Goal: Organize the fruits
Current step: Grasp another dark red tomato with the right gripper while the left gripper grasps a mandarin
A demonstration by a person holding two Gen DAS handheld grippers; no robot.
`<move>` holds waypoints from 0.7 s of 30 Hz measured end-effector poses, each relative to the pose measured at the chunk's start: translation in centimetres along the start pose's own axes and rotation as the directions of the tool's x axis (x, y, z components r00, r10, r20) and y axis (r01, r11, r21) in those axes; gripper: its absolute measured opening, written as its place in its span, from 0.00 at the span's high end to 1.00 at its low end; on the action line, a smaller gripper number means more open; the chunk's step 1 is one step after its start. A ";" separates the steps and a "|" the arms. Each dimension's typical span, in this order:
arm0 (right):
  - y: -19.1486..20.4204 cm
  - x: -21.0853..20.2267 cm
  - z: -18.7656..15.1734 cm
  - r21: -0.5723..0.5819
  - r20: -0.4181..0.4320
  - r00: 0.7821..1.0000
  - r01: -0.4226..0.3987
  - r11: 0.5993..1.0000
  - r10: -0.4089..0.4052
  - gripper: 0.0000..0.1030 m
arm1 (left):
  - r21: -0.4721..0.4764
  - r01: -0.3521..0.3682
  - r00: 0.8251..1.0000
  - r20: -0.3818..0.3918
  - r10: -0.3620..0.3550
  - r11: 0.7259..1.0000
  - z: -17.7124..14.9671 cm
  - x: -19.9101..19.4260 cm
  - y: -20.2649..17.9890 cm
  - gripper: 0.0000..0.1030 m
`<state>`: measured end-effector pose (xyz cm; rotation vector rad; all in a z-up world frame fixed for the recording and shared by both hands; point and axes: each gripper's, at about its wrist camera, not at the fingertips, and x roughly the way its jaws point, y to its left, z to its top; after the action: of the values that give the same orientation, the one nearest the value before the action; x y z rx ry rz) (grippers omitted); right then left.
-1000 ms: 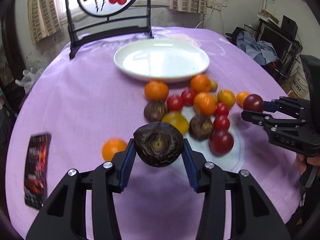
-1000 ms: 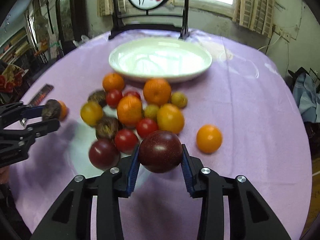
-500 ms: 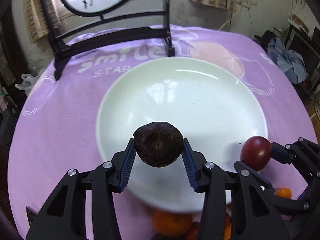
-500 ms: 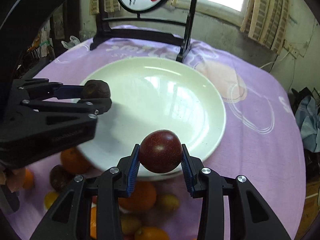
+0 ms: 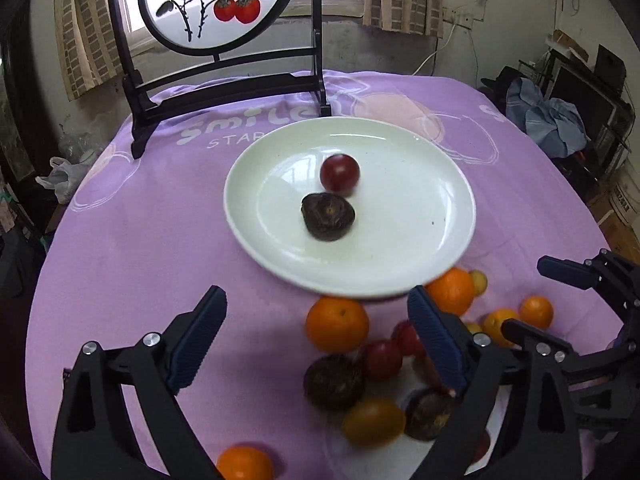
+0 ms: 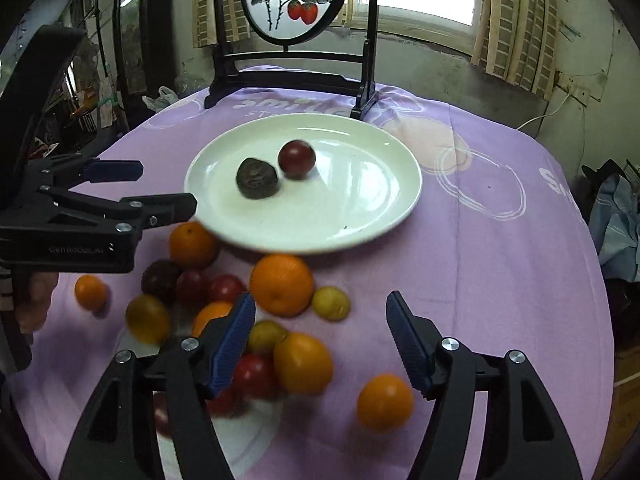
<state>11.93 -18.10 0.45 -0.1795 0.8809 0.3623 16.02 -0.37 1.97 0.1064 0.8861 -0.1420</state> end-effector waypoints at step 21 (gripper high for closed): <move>6.9 -4.5 -7.0 0.071 0.009 0.991 -0.130 0.989 0.130 0.33 | -0.173 -0.026 1.000 -0.018 0.023 0.985 -12.5 -5.2 5.2 0.11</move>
<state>1.66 -14.87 -0.52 -0.0547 0.9019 0.4517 4.11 7.11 -1.64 -0.0438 0.9091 -0.0404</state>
